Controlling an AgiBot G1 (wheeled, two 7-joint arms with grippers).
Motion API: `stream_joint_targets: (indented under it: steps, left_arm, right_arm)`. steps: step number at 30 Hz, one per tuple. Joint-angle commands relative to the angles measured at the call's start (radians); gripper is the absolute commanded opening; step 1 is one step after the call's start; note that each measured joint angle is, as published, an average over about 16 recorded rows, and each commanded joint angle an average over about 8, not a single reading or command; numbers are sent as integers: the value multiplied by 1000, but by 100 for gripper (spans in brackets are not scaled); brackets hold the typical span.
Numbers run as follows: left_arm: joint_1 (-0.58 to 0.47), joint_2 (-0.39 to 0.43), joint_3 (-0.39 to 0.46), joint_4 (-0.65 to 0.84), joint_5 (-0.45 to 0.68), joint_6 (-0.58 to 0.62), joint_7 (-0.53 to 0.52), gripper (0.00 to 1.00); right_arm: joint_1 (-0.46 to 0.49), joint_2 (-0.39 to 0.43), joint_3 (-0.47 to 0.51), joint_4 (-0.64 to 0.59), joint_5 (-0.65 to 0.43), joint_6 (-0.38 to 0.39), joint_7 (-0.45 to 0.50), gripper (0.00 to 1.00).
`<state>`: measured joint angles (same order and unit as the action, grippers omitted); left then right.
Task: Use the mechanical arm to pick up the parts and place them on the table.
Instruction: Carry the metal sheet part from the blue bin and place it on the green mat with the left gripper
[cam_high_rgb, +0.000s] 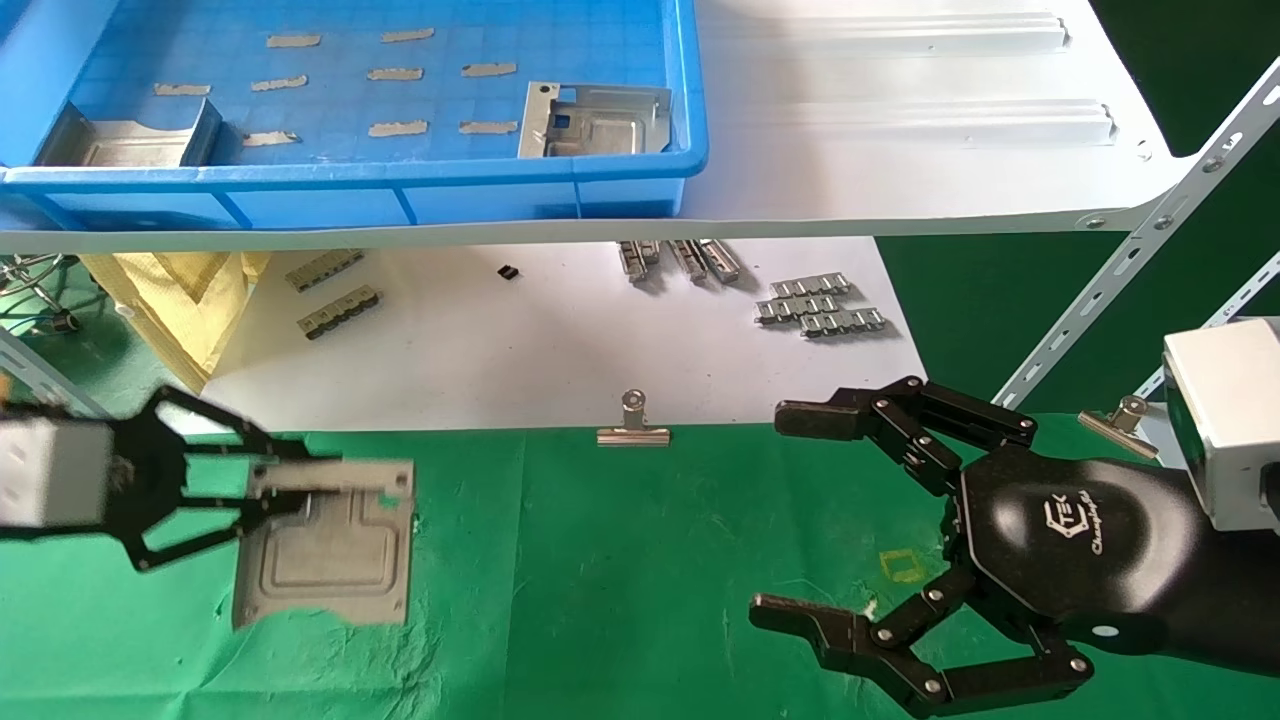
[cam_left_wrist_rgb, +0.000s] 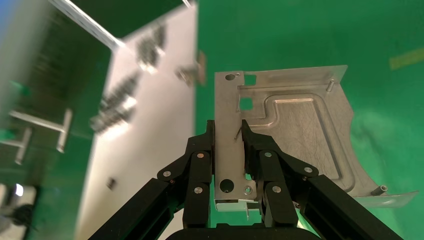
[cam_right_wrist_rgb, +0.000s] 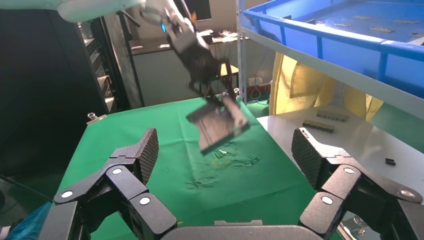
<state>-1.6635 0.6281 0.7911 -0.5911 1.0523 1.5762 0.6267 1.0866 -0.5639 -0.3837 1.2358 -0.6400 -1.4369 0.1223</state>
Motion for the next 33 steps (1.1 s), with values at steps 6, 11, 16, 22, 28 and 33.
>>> stream_joint_targets:
  steps: [6, 11, 16, 22, 28, 33]
  left_arm:
    - [16, 64, 59, 166, 65, -11, 160, 2]
    - [17, 101, 70, 260, 69, -16, 212, 52]
    - [17, 132, 72, 342, 65, -27, 240, 99]
    - [10, 154, 78, 397, 71, -21, 283, 100]
    - [-10, 160, 65, 431, 41, 0, 278, 100]
    - [-3, 152, 35, 425, -37, 19, 201, 100]
  right_arm:
    - [0, 0, 0, 0, 0, 0, 0, 100]
    - [0, 0, 0, 0, 0, 0, 0, 100]
    - [0, 0, 0, 0, 0, 0, 0, 100]
    - [0, 0, 0, 0, 0, 0, 0, 100]
    - [0, 0, 0, 0, 0, 0, 0, 100]
    - [0, 0, 0, 0, 0, 0, 0, 100]
